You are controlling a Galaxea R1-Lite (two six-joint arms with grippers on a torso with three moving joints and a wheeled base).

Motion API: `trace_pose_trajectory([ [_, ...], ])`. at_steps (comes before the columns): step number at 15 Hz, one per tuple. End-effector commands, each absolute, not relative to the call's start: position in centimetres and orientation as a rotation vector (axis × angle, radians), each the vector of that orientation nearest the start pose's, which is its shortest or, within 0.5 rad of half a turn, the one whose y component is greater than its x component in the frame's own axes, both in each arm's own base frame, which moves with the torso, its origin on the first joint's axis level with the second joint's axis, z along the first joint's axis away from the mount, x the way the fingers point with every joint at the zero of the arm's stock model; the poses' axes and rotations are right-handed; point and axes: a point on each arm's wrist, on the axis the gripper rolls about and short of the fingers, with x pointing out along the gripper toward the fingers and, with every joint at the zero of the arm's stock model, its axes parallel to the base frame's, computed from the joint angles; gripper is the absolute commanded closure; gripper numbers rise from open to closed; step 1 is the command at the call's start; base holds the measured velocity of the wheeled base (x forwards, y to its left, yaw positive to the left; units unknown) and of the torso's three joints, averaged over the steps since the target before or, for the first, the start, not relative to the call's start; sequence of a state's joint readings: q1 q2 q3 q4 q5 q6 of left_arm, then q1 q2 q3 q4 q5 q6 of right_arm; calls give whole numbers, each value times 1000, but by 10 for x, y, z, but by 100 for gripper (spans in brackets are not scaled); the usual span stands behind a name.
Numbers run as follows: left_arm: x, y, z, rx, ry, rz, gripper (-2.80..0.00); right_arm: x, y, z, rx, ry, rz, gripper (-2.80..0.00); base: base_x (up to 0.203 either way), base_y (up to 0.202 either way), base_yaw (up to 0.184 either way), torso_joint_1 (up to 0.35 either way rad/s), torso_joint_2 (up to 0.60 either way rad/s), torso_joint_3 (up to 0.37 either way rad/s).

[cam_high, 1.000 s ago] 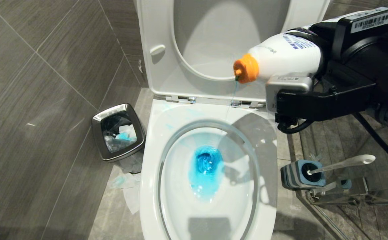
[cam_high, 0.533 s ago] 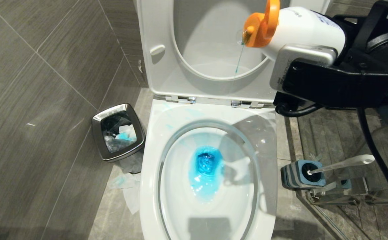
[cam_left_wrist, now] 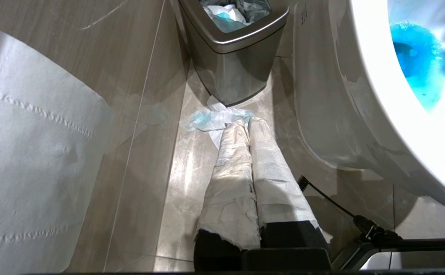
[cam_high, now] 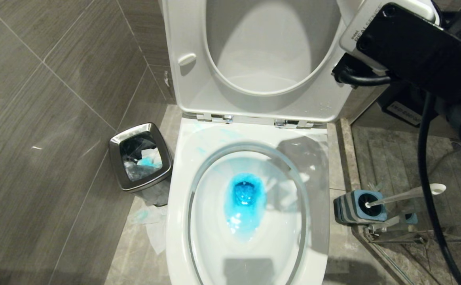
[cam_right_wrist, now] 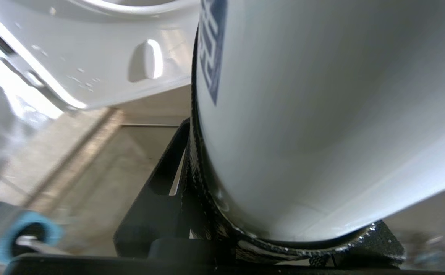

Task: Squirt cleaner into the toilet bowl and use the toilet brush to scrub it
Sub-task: Place the cleaning agent on the floor

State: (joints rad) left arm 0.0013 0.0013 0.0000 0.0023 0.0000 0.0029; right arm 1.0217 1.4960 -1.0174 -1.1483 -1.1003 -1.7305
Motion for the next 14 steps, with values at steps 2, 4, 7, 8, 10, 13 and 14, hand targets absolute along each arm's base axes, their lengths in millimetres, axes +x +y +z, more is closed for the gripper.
trace_pose_trajectory([
  [2,-23,0,75,3,4,2,0,144,199,339,-1006,-151,-302,0,0,0,0,0,0,0],
  [4,-23,0,75,3,3,2,0,144,199,338,-943,-143,-304,0,0,0,0,0,0,0],
  [7,-23,0,75,3,5,2,0,144,199,338,-840,-153,-298,0,0,0,0,0,0,0],
  [8,-23,0,75,3,5,2,0,144,198,340,-802,-158,-297,0,0,0,0,0,0,0],
  [10,-23,0,75,3,5,2,0,142,194,343,-695,-140,-317,0,0,0,0,0,0,0],
  [13,-23,0,75,3,5,2,0,135,182,353,-592,-130,-344,0,0,0,0,0,0,0],
  [14,-23,0,75,3,5,2,0,135,180,353,-570,-119,-355,0,0,0,0,0,0,0],
])
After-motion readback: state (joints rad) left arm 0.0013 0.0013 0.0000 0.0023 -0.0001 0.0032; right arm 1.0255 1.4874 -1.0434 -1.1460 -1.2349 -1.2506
